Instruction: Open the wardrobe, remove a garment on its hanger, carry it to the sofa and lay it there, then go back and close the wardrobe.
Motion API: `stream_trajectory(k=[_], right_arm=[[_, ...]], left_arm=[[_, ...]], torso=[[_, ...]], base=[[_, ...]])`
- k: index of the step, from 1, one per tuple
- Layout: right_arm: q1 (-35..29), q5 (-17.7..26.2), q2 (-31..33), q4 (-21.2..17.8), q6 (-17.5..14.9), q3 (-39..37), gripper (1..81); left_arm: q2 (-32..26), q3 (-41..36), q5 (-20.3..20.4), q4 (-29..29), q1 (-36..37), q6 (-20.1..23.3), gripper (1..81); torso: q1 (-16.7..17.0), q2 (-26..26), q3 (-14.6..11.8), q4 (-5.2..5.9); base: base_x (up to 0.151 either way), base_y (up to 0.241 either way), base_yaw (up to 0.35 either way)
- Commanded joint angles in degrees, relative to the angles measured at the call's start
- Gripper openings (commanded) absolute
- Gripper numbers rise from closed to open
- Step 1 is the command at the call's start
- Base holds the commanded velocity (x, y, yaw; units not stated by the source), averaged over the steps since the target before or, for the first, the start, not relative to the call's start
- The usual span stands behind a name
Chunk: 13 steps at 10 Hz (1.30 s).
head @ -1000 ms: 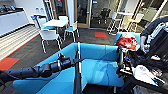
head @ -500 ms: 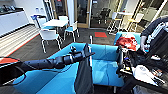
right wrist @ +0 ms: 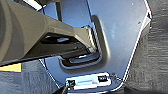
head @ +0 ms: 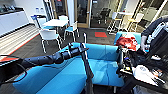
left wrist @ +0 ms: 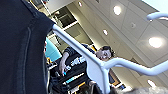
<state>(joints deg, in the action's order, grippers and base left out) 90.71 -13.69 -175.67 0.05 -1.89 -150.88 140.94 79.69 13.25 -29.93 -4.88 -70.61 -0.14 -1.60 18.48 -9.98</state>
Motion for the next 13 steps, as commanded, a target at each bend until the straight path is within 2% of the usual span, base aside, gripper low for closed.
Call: stream_trajectory(k=[1, 6, 8, 11, 13], right_arm=[[-0.65, 3.67, -0.59, 0.57, -0.04, 0.34, 81.1], [-0.57, 3.76, -0.68, 0.48, -0.04, 0.34, 81.1], [-0.65, 3.76, -0.68, 0.57, -0.04, 0.34, 81.1], [-0.57, 3.76, -0.68, 0.57, -0.04, 0.34, 81.1], [-0.57, 3.76, -0.68, 0.57, -0.04, 0.34, 81.1]], left_arm=[[-0.74, 3.10, 1.60, 0.22, 12.83, -0.84, 1.0], [4.71, 13.99, -0.06, -0.75, 10.37, -1.11, 1.0], [5.94, 19.00, -2.18, -1.18, 9.05, -0.94, 1.0], [3.40, 22.79, -4.20, -6.53, 5.89, -1.02, 1.0], [0.49, 26.13, -4.20, -8.04, 4.56, -1.02, 1.0]], torso=[[0.00, 0.00, 0.00, 0.00], [-0.02, 0.00, 0.00, 0.00], [-0.02, 0.02, 0.02, 0.00], [-0.05, 0.02, 0.05, 0.00], [-0.05, 0.02, 0.05, 0.00]], base=[[0.000, 0.000, 0.000], [0.000, 0.000, 0.000], [0.000, 0.000, 0.000], [0.000, 0.000, 0.000], [0.000, 0.000, 0.000]])
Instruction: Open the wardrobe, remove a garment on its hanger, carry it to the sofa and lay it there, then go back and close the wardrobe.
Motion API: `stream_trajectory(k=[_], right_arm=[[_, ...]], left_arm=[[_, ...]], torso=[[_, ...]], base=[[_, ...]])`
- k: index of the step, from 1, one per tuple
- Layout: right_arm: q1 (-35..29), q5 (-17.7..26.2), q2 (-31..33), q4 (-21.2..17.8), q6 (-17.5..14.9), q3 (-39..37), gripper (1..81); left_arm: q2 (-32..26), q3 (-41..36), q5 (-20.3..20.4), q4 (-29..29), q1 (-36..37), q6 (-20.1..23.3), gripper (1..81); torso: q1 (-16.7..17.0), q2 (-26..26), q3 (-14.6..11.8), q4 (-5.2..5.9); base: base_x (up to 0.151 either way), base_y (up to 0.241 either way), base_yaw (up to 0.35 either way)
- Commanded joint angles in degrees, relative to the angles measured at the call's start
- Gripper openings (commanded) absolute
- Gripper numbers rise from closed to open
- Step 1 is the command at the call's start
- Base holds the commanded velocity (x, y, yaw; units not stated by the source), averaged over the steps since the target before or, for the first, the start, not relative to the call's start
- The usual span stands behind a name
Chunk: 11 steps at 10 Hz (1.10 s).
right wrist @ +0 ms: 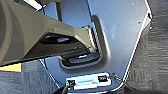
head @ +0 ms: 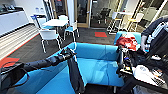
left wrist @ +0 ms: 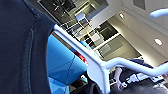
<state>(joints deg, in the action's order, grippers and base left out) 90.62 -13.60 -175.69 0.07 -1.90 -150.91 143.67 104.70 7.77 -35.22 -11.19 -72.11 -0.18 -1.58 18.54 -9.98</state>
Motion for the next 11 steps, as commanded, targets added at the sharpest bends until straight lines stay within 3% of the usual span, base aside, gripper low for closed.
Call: stream_trajectory(k=[1, 4, 11], right_arm=[[-0.48, 3.67, -0.65, 0.54, -0.03, 0.36, 81.1], [-0.40, 3.67, -0.65, 0.46, -0.03, 0.36, 81.1], [-0.40, 3.67, -0.56, 0.45, -0.03, 0.27, 81.1]], left_arm=[[-3.64, 1.82, 1.29, -2.75, 10.96, 0.48, 1.0], [-6.45, 4.02, -0.12, -6.17, 9.74, 0.56, 1.0], [-15.15, 10.77, 0.05, -14.44, -1.34, 0.56, 1.0]], torso=[[0.00, 0.00, 0.00, 0.00], [0.00, 0.02, 0.00, 0.00], [0.00, 0.02, 0.00, 0.00]], base=[[0.000, 0.000, 0.000], [0.000, 0.000, 0.000], [0.000, 0.000, 0.000]])
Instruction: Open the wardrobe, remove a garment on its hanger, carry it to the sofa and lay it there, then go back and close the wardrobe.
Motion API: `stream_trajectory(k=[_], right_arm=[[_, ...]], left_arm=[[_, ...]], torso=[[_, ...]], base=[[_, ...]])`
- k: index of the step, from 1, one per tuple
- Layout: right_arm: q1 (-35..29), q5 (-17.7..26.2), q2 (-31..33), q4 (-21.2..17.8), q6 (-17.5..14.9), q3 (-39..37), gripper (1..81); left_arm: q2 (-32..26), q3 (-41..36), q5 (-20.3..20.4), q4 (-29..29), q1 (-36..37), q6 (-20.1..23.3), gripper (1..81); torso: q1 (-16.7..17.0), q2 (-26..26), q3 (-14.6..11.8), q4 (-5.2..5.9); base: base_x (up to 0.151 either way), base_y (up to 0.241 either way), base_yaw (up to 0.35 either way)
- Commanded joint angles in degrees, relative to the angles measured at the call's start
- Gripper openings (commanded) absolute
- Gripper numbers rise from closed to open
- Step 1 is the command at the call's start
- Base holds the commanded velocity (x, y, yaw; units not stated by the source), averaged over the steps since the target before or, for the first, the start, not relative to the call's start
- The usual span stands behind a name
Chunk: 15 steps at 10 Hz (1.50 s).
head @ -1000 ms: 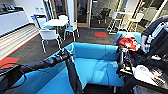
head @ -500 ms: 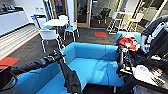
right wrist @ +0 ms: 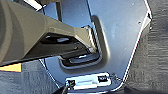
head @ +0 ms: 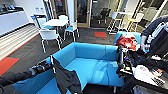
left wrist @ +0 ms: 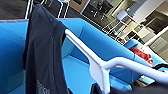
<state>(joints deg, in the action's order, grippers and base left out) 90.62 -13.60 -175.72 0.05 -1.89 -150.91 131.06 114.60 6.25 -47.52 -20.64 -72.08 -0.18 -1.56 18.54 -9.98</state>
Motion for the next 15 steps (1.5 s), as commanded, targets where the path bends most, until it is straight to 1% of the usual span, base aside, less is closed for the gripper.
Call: stream_trajectory(k=[1, 3, 4, 6, 9, 10, 13, 14, 15], right_arm=[[-0.40, 3.67, -0.63, 0.48, -0.04, 0.19, 81.1], [-0.31, 3.67, -0.63, 0.48, -0.04, 0.19, 81.1], [-0.39, 3.67, -0.63, 0.57, -0.13, 0.19, 81.1], [-0.22, 3.67, -0.54, 0.56, -0.13, 0.19, 81.1], [-0.30, 3.59, -0.63, 0.57, -0.22, 0.19, 81.1], [-0.30, 3.59, -0.63, 0.57, -0.30, 0.19, 81.1], [-0.22, 3.59, -0.62, 0.57, -0.31, 0.19, 81.1], [-0.22, 3.59, -0.63, 0.57, -0.31, 0.19, 81.1], [-0.22, 3.59, -0.63, 0.57, -0.31, 0.19, 81.1]], left_arm=[[-2.99, 1.85, 1.66, -2.23, 6.80, 0.72, 1.0], [-3.78, 4.40, 1.83, -2.58, 2.94, 0.89, 1.0], [-4.05, 7.21, 2.36, -2.58, 0.56, 0.98, 1.0], [-4.22, 10.89, 5.42, -2.58, -4.27, 0.98, 1.0], [-1.85, 18.90, 7.72, -2.40, -11.13, 0.98, 1.0], [-0.09, 22.59, 9.30, -2.32, -13.50, 0.98, 1.0], [5.17, 35.74, 16.49, -1.88, -17.64, 0.54, 1.0], [6.68, 38.33, 18.00, -1.88, -18.87, 0.45, 81.1], [8.35, 40.70, 18.88, -2.23, -20.18, 0.45, 81.1]], torso=[[0.00, 0.00, 0.00, 0.00], [0.00, 0.00, 0.00, 0.00], [0.00, 0.00, 0.00, 0.00], [0.00, 0.00, 0.00, 0.00], [0.00, 0.00, 0.00, 0.00], [0.00, 0.00, 0.00, 0.00], [0.00, 0.00, 0.00, 0.00], [0.00, 0.00, 0.00, 0.00], [0.00, 0.00, -0.02, 0.00]], base=[[0.000, 0.000, 0.000], [0.000, 0.000, 0.000], [0.000, 0.000, 0.000], [0.000, 0.000, 0.000], [0.000, 0.000, 0.000], [0.000, 0.000, 0.000], [0.000, 0.000, 0.000], [0.000, 0.000, 0.000], [0.000, 0.000, 0.000]])
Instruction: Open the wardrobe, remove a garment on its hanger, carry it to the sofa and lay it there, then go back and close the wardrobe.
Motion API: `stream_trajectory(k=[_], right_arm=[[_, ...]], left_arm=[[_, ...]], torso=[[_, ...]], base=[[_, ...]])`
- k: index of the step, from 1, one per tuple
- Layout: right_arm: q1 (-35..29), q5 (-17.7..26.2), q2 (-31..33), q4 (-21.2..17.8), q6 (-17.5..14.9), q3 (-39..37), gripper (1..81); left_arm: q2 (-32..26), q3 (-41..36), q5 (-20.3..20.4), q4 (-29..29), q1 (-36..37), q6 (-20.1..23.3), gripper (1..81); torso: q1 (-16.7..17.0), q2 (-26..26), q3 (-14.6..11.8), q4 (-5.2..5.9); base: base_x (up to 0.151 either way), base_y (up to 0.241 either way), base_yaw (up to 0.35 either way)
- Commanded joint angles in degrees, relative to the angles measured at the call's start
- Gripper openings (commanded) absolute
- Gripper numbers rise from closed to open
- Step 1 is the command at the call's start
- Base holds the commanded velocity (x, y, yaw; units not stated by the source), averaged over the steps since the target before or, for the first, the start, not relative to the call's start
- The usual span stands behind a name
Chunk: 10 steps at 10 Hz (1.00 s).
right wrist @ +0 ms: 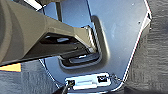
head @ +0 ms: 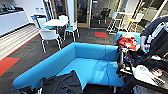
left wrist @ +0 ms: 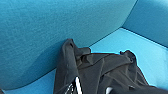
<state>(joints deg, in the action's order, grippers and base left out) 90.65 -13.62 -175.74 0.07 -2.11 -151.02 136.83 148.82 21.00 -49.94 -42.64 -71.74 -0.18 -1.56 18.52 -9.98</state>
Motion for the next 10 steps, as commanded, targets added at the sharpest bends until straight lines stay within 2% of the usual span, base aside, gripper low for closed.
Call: stream_trajectory(k=[1, 4, 7, 10], right_arm=[[-0.24, 3.60, -0.60, 0.54, -0.08, 0.30, 81.1], [-0.07, 3.51, -0.60, 0.54, -0.09, 0.30, 81.1], [-0.16, 3.51, -0.69, 0.45, 0.00, 0.30, 81.1], [-0.68, 3.42, -0.60, -0.16, 0.44, -1.63, 81.1]], left_arm=[[4.24, 7.97, 4.31, -0.06, 0.42, 0.11, 81.1], [10.84, 14.65, 4.57, -0.15, -7.22, 1.78, 81.1], [18.31, 19.40, 4.40, -3.49, -17.25, 7.93, 81.1], [22.00, 19.05, 4.57, -24.67, -26.66, 8.72, 81.1]], torso=[[0.00, 0.00, 0.00, 0.00], [0.00, 0.00, 0.00, 0.00], [0.02, 0.00, 0.00, 0.00], [0.02, 0.00, -0.02, 0.00]], base=[[0.000, 0.000, 0.000], [0.000, 0.000, 0.000], [0.000, 0.000, 0.000], [0.000, 0.000, 0.000]])
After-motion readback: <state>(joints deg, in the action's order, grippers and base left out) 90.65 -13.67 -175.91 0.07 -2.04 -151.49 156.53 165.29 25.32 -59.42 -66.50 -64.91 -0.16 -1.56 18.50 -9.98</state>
